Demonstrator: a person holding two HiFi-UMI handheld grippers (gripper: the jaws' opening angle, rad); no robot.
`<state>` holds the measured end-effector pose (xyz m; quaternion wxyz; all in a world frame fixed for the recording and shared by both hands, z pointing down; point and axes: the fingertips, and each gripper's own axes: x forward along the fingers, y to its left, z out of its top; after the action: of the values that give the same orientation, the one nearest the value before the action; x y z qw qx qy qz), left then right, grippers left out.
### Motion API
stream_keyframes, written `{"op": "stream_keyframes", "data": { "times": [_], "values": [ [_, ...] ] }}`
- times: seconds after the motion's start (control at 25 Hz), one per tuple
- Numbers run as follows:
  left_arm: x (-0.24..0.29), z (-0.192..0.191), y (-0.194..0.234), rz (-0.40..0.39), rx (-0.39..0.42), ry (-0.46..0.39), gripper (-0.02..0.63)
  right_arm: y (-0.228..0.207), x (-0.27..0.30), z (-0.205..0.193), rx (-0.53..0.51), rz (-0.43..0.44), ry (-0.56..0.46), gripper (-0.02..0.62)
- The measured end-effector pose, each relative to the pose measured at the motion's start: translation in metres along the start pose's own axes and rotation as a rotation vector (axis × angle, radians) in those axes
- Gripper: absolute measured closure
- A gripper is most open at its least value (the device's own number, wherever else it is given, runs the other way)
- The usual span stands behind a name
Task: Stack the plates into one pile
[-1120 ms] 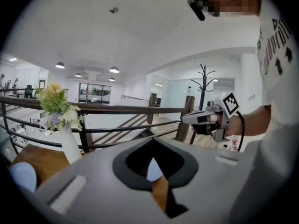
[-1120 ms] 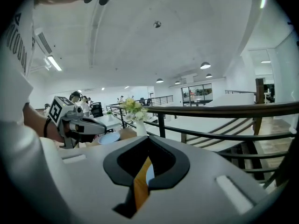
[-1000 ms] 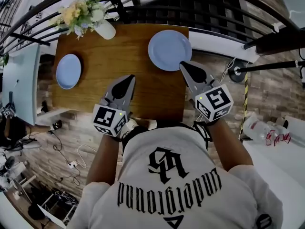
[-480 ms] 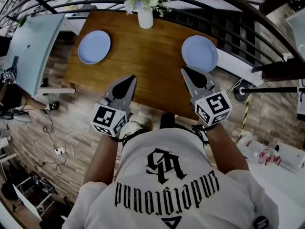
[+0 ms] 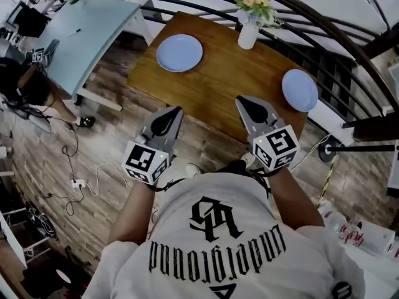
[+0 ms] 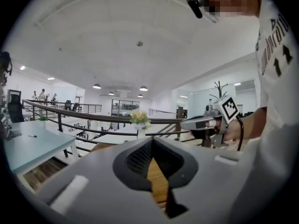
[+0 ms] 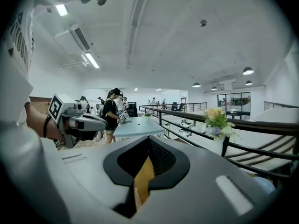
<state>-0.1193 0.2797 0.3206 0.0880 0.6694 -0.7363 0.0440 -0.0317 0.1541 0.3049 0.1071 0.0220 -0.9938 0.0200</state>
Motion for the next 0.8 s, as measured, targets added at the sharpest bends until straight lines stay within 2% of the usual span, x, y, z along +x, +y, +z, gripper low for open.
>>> {"op": "stream_keyframes", "data": {
  "times": [0.2,0.36,0.6,0.8],
  "values": [
    [-0.072,0.003,0.035,0.096,-0.011,-0.047,0.560,0.074,0.041,0.022,-0.065,0.105,-0.003,0.592],
    [-0.110,0.001,0.054,0.164,-0.031,-0.057,0.560,0.114,0.062,0.033,-0.088,0.175,-0.002,0.591],
    [-0.135,-0.003,0.069,0.219,-0.038,-0.064,0.560,0.142,0.082,0.033,-0.097,0.237,0.005,0.591],
    [-0.138,-0.007,0.082,0.242,-0.052,-0.057,0.560,0.147,0.097,0.033,-0.100,0.262,0.009,0.591]
  ]
}}
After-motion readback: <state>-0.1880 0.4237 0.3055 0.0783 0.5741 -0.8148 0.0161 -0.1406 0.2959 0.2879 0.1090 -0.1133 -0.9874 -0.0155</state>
